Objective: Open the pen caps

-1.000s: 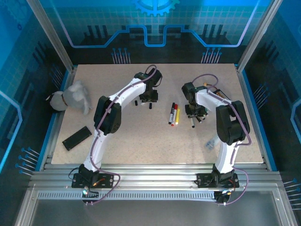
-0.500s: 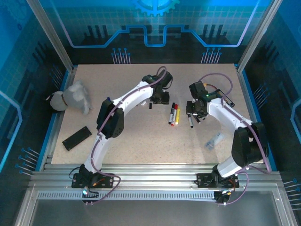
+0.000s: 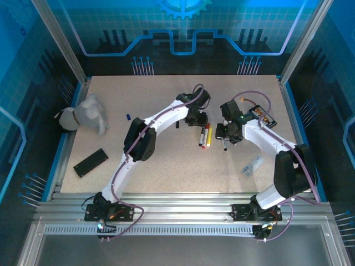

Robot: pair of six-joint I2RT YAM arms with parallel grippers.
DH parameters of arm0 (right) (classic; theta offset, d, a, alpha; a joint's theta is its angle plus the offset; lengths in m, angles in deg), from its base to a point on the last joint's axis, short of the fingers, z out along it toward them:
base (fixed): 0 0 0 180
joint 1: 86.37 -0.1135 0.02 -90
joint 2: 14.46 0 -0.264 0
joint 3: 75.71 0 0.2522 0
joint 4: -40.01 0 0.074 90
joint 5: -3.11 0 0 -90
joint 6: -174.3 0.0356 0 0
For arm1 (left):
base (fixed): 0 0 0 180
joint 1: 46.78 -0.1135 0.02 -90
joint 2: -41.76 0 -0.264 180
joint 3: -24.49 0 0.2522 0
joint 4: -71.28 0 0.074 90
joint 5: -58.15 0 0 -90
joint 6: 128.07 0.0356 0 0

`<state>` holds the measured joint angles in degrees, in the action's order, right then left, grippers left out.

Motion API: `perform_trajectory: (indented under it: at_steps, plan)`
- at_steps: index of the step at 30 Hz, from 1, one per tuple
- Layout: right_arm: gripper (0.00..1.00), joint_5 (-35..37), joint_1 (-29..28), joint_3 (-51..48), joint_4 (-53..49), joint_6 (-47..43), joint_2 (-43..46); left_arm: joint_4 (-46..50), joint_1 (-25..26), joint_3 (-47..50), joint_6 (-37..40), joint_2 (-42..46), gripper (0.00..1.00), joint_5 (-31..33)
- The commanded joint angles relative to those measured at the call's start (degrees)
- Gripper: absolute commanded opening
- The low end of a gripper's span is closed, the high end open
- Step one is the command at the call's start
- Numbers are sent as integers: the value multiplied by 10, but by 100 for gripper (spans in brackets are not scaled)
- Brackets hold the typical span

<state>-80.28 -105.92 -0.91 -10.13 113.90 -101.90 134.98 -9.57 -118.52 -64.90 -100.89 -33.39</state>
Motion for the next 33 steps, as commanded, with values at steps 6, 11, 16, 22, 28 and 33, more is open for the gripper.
perform_trajectory:
  at_steps: [6, 11, 16, 22, 28, 33]
  plan:
    - [34, -3, 6, -18, 5, 3, 26, -4, 6, -47, 1, -41, 40, -14]
    - [33, -7, 7, -27, 7, 3, 26, 28, 8, -79, -1, -69, 38, 15]
    - [33, -10, 7, -36, 13, 3, 29, 66, 7, -121, -3, -103, 35, 41]
    - [32, -31, 9, -49, 31, 10, 29, 75, 5, -138, -9, -116, 36, 65]
    - [31, -52, 7, -63, 49, 16, 35, 85, 0, -171, -11, -134, 35, 66]
    - [30, -69, 5, -78, 69, 23, 41, 87, -2, -171, -7, -141, 29, 72]
